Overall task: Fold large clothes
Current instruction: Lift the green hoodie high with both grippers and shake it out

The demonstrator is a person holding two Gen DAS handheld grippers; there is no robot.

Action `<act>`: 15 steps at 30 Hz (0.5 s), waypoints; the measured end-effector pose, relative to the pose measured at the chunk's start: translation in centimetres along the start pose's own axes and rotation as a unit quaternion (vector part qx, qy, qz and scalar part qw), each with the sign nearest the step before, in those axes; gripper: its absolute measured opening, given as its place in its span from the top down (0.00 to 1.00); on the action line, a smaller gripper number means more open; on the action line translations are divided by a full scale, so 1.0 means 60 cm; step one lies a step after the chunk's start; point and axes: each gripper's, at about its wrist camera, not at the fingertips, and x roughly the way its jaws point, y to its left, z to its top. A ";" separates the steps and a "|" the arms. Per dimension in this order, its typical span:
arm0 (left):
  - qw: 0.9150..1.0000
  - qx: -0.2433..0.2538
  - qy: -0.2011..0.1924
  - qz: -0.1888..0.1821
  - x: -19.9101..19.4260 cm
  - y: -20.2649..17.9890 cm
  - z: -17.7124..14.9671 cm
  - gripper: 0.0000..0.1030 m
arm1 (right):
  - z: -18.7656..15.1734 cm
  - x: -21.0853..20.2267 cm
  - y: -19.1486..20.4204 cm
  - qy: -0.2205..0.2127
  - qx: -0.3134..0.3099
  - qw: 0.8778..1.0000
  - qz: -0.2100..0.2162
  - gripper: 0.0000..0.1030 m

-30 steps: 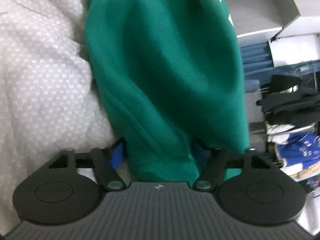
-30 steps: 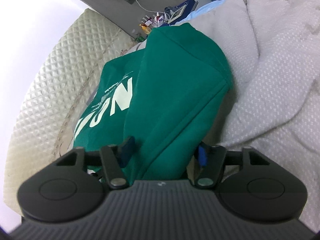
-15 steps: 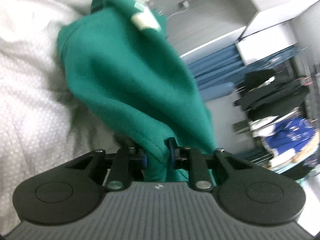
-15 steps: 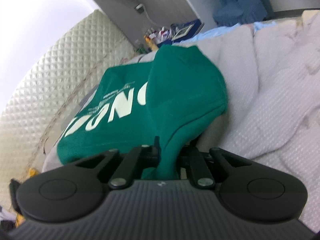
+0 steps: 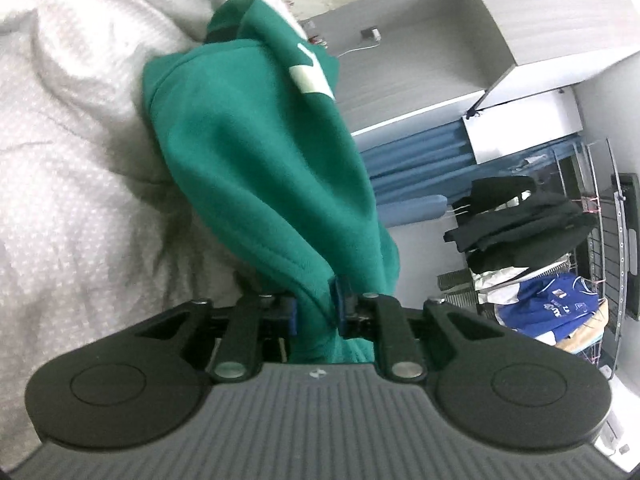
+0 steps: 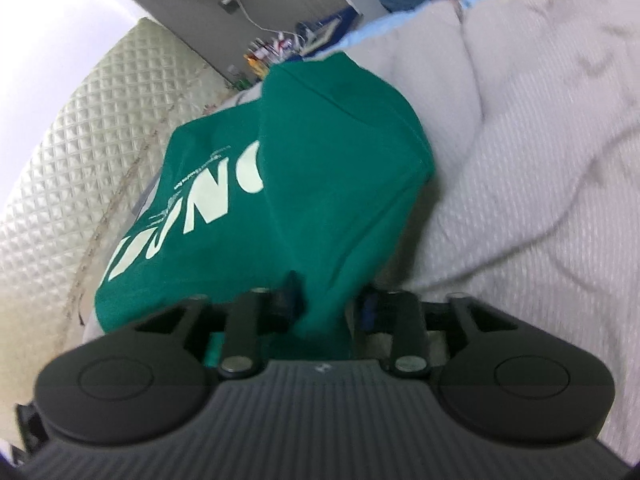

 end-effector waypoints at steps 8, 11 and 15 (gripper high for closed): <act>0.998 -0.049 0.025 0.034 0.062 0.052 -0.006 0.30 | -0.025 -0.004 0.016 0.025 0.002 0.999 0.022 0.23; 0.997 -0.058 0.049 0.031 0.092 0.054 -0.006 0.26 | -0.025 0.011 0.020 0.040 0.002 0.999 0.019 0.23; 0.994 -0.050 0.081 0.054 0.140 0.054 -0.015 0.26 | -0.024 0.032 0.024 0.057 -0.002 0.998 0.027 0.24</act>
